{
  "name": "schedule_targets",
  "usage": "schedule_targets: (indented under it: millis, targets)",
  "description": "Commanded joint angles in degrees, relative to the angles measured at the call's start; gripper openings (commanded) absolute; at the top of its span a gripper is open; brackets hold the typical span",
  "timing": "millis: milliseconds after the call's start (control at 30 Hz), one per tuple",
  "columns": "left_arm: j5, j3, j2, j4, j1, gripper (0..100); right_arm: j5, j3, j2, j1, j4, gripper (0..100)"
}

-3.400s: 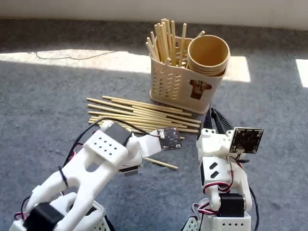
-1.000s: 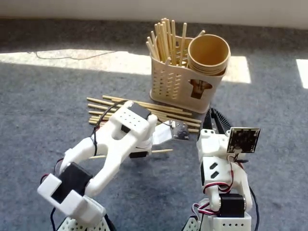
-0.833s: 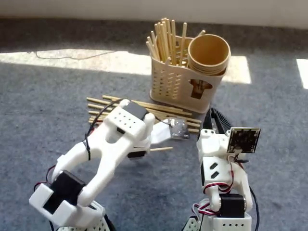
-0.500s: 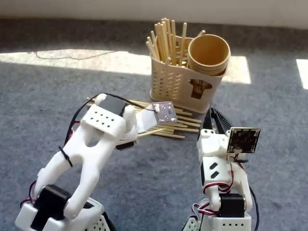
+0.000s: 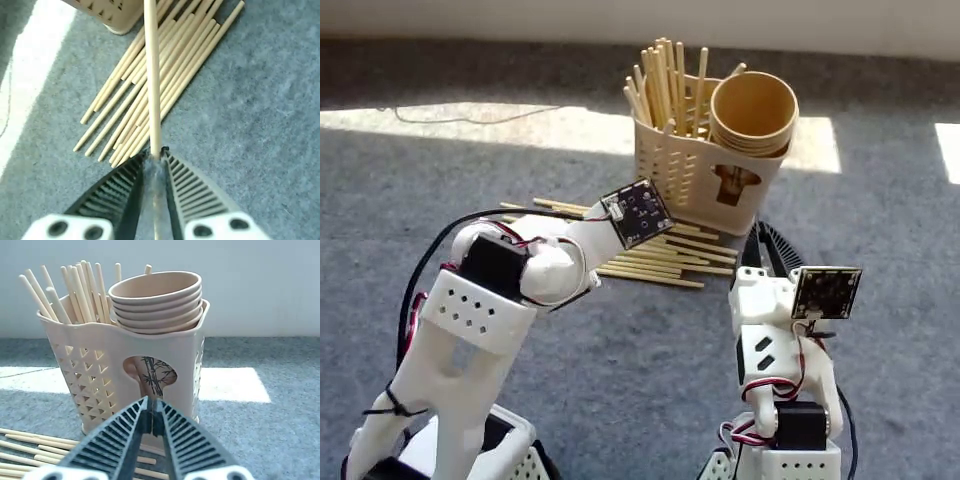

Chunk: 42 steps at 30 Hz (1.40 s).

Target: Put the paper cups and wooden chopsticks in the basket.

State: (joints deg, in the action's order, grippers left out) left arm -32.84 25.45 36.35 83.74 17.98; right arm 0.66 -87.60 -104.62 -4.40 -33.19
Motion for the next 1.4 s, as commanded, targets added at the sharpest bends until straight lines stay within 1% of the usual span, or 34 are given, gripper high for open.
schedule_targets:
  millis: [0, 200, 267, 400, 767, 933, 1000, 1067, 1200, 1267, 1367]
  targets:
    - [4.2, -8.0, 2.9, -0.1, -1.5, 1, 0.6, 0.0, -0.6, -0.4, 1.8, 2.7]
    - [11.1, -17.8, 2.7, -0.3, -1.2, 1, 0.6, -0.1, -0.6, -0.4, 1.9, 2.7]
    - [13.5, -20.6, 2.7, -2.7, -1.1, 1, 0.6, -0.1, -0.6, -0.4, 1.9, 2.7]
    - [18.4, -23.3, 2.7, -11.9, -1.2, 1, 0.6, -0.1, -0.6, -0.4, 1.9, 2.7]
    - [33.1, -23.1, 2.6, -38.2, -1.0, 1, 0.6, -0.1, -0.6, -0.4, 1.9, 2.7]
    - [40.1, -22.7, 2.5, -46.7, -0.9, 1, 0.7, -0.1, -0.6, -0.4, 1.9, 2.7]
    - [42.6, -20.8, 2.5, -50.8, -0.5, 1, 0.7, -0.1, -0.6, -0.4, 1.9, 2.7]
    - [43.4, -17.0, 2.5, -56.4, 1.5, 1, 0.9, -0.1, -0.6, -0.4, 1.9, 2.7]
    - [43.4, -8.2, 2.5, -68.0, 4.7, 1, 4.7, -0.2, -0.6, -0.6, 1.9, 2.7]
    - [43.4, -5.6, 2.5, -72.1, 5.2, 1, 4.7, -0.2, -0.6, -0.6, 1.9, 2.7]
    - [43.4, -3.6, 1.8, -75.5, 5.3, 1, 4.8, -0.2, -0.6, -0.7, 1.9, 2.7]
